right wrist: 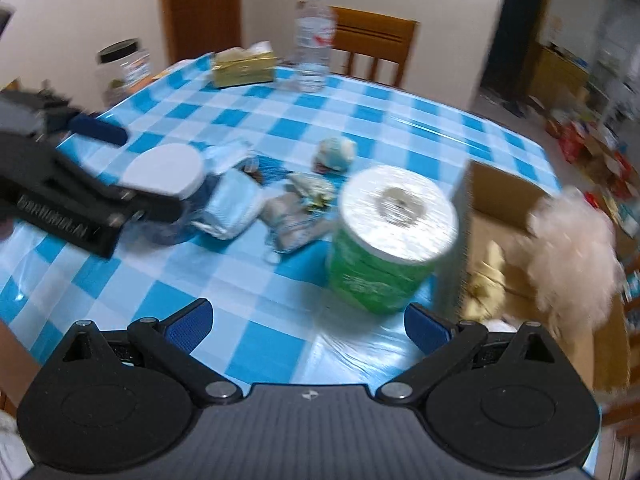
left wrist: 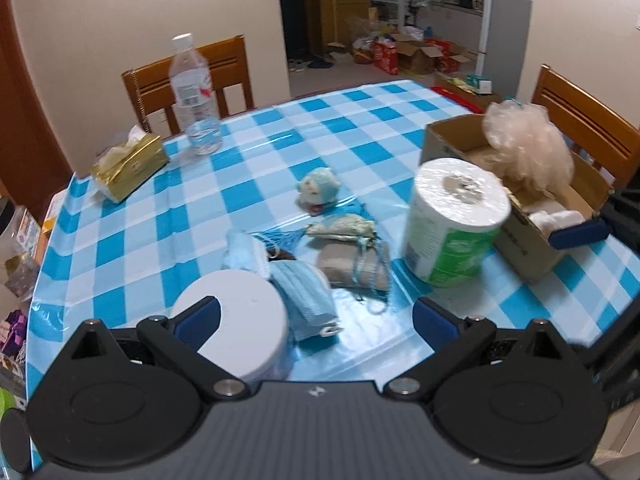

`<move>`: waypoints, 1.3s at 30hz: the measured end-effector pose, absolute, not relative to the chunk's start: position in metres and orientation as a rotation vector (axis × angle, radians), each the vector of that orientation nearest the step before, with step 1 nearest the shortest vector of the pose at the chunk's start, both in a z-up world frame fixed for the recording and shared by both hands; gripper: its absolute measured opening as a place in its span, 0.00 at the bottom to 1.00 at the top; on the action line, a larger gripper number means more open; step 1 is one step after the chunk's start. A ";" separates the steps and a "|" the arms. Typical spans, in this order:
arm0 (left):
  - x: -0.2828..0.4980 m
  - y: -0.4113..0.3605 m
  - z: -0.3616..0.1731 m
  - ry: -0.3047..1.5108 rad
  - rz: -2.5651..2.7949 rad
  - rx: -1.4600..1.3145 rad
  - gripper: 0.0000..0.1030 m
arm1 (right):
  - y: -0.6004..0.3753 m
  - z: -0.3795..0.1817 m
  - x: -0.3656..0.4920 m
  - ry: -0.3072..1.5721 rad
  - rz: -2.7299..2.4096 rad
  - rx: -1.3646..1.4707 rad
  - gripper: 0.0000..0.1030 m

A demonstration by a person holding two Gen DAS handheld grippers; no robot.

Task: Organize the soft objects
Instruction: 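Withdraw both tools from the box back over the table, then close the left tool on the blue face mask while right grasps another mask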

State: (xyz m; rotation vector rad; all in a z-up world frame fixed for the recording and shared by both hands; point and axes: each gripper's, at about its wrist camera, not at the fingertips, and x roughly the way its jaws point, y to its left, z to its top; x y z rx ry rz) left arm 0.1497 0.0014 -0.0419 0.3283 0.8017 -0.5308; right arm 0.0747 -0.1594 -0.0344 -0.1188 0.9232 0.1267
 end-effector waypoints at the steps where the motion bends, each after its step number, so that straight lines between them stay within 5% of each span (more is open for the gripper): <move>1: 0.154 0.002 -0.042 0.812 -0.519 0.325 0.99 | -0.156 -0.036 0.077 0.922 0.154 -0.134 1.00; 12: 0.231 -0.001 -0.047 0.906 -0.522 0.343 0.98 | -0.124 -0.062 0.115 0.930 0.394 -0.246 1.00; 30: 0.341 -0.006 -0.119 1.219 -0.495 0.209 0.52 | -0.099 -0.084 0.157 0.907 0.560 -0.363 1.00; 39: 0.346 -0.003 -0.123 1.225 -0.476 0.213 0.51 | -0.081 -0.103 0.193 0.883 0.541 -0.450 0.98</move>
